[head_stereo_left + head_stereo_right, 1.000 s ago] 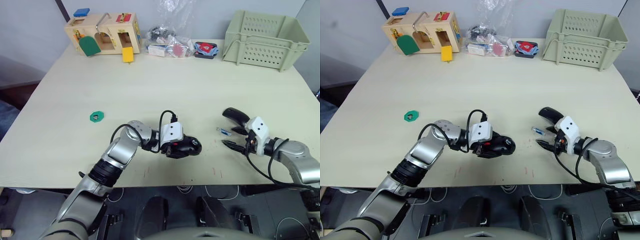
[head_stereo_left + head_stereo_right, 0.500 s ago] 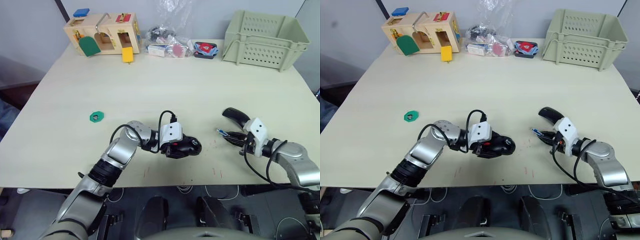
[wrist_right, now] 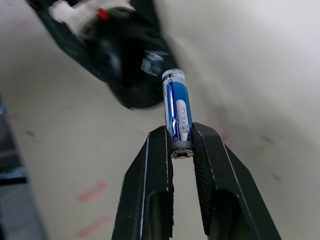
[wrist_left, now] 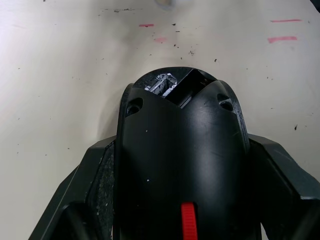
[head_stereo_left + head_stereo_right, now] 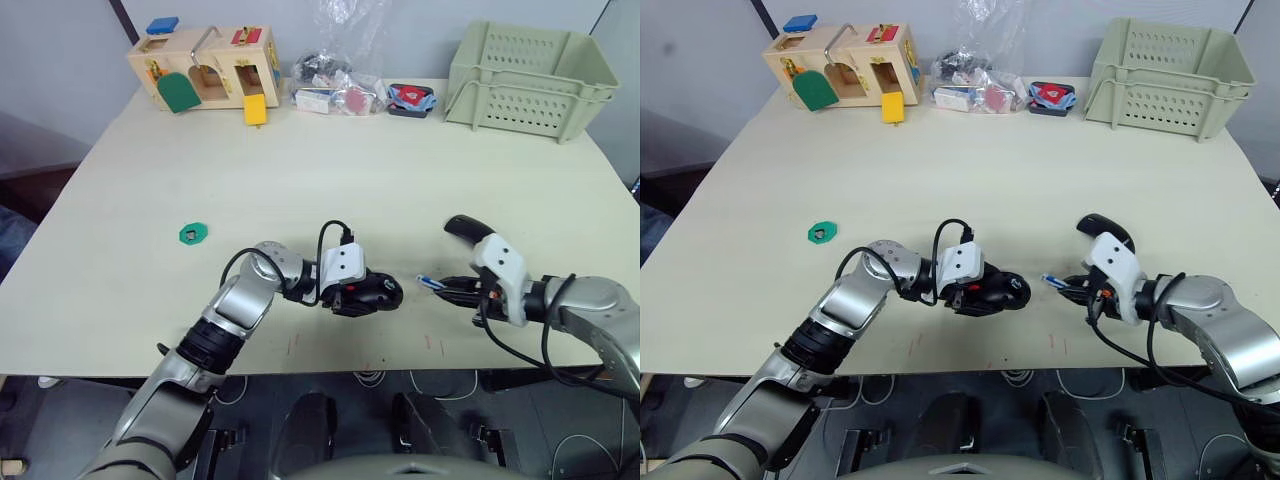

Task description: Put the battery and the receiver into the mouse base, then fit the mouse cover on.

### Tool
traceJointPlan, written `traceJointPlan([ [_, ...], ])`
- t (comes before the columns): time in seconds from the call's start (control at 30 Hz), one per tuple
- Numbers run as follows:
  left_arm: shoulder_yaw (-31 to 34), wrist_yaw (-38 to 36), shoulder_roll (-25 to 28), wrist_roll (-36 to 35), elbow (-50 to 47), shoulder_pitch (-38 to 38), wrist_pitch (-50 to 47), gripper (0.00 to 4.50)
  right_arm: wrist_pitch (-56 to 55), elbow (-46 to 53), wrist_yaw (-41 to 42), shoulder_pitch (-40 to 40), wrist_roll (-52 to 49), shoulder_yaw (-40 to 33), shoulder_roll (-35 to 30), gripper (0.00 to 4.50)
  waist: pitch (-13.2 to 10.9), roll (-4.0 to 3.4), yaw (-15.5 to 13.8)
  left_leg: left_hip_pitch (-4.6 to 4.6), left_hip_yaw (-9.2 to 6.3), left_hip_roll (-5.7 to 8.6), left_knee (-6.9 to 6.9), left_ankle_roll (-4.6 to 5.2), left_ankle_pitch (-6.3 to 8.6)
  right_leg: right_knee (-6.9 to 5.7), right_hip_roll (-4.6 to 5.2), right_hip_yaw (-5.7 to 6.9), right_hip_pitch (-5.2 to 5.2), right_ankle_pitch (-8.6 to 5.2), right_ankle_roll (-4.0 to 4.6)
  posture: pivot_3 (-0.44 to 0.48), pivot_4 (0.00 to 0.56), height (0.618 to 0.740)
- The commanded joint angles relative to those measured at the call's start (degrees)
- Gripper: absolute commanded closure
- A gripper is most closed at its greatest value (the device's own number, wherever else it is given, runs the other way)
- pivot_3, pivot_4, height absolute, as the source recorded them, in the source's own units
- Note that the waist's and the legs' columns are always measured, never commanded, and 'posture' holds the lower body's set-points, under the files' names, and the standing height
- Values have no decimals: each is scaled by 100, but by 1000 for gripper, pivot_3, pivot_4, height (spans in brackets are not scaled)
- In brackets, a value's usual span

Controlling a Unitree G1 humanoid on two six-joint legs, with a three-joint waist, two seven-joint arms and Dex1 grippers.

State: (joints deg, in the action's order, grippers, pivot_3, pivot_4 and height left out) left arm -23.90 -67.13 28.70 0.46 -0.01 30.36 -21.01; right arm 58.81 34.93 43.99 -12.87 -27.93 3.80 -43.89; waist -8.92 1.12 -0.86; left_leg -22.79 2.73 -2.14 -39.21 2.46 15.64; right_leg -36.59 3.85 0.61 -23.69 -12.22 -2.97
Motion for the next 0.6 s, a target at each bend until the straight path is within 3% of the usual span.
traceJointPlan([
  [0.03,-149,115,-9,79,-137,-87,-148,1468,863,354,-405,-388,-248,137,146,4452,0,0,-3,0,0,0,0,0,0,0,1,0,0,0,0,0,150,740],
  [0.27,-231,226,4,149,-207,-74,-332,1468,2256,466,-1067,-1106,-431,432,599,4452,0,0,-11,-6,-5,1,0,0,0,3,3,5,0,0,0,0,150,740],
  [0.6,-268,244,24,138,-304,-98,-436,1468,3280,403,-1630,-1362,-505,651,1195,4452,2,0,-1,-6,-3,2,0,0,0,5,6,5,0,1,-1,0,150,740],
])
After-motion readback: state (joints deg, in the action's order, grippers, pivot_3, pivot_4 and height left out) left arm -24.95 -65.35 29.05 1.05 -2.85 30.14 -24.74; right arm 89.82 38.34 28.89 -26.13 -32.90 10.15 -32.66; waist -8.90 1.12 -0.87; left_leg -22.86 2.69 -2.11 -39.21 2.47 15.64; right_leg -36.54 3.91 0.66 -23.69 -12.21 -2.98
